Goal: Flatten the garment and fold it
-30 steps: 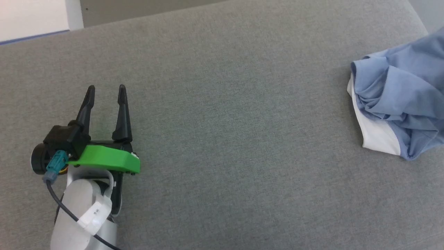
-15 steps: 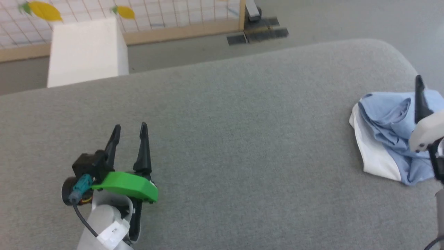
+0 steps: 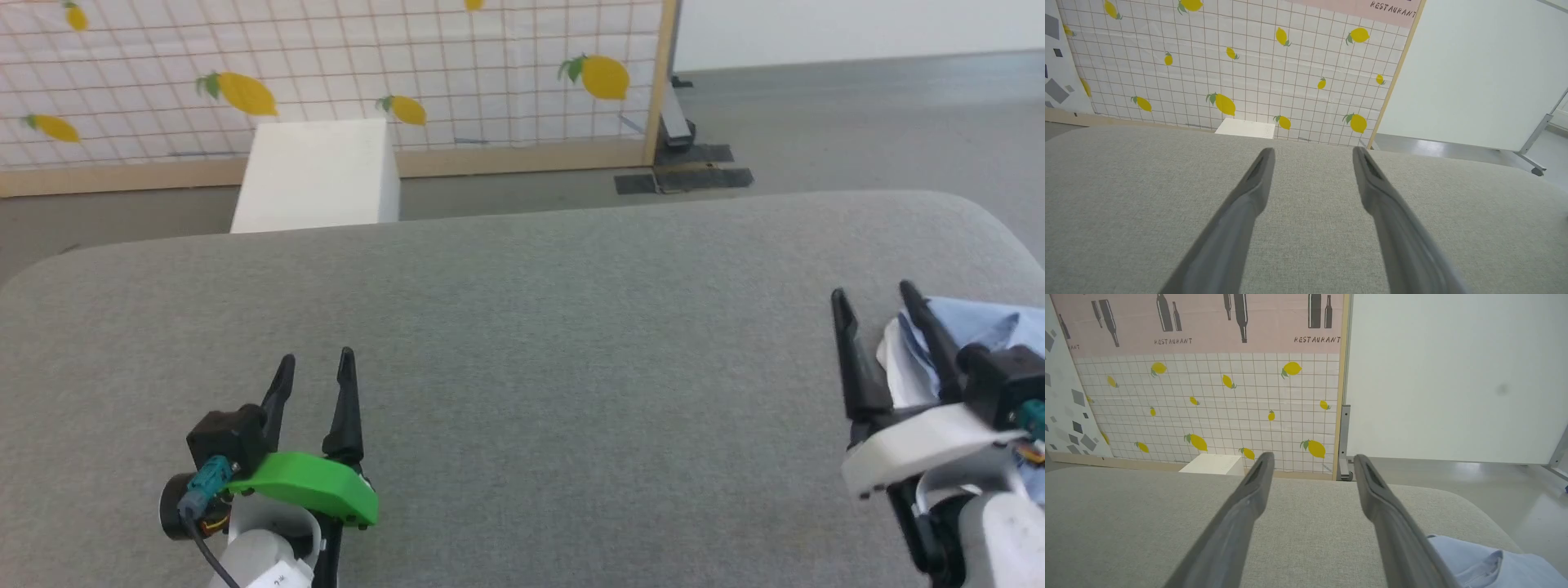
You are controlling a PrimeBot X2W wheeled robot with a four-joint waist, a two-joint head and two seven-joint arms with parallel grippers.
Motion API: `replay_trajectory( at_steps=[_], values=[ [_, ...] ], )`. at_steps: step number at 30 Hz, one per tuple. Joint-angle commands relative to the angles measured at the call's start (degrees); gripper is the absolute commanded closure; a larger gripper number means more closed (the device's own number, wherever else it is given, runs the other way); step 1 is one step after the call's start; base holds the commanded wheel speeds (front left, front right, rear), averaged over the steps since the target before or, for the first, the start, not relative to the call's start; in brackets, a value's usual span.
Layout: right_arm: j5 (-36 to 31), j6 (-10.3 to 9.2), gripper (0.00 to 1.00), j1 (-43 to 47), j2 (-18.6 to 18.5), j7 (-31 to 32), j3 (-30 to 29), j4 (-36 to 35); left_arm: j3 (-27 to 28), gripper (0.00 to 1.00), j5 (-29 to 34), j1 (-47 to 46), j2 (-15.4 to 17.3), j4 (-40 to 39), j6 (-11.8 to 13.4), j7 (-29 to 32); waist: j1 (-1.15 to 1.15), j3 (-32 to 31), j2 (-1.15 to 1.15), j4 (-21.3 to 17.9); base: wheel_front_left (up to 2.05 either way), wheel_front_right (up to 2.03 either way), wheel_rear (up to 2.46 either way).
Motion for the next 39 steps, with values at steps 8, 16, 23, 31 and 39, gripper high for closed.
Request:
replay_trajectory(
  at_steps=[8,16,23,31,39],
  values=[
    [-0.4,-0.10,0.00,6.5,3.0,-3.8,0.9,0.1,-0.8,0.00,-0.1,2.5,-0.4,0.2,-0.1,-0.3,0.00,-2.5,0.00,3.9,0.00,0.00,0.00],
    [-2.8,-0.10,0.00,9.3,4.6,-6.5,1.0,1.9,-1.0,0.00,0.5,4.6,-0.6,0.0,0.3,-0.3,0.00,-2.9,0.00,4.3,0.00,0.00,0.00],
    [-2.4,-0.10,0.00,9.4,4.8,-7.1,0.4,2.1,-1.1,0.00,0.5,5.2,-0.7,-0.1,0.4,-0.3,0.00,-2.8,0.00,4.4,0.00,0.00,0.00],
    [-2.3,0.00,1.00,9.0,4.7,-6.4,0.6,2.3,-1.1,1.00,0.1,4.4,-0.4,0.0,0.2,0.1,0.00,-2.7,0.00,4.5,0.00,0.00,0.00],
    [-2.5,0.00,1.00,9.0,4.7,-6.2,0.6,2.2,-1.0,1.00,0.4,4.5,-0.4,-0.4,0.3,0.4,0.00,-2.6,0.00,4.4,0.00,0.00,0.00]
  ],
)
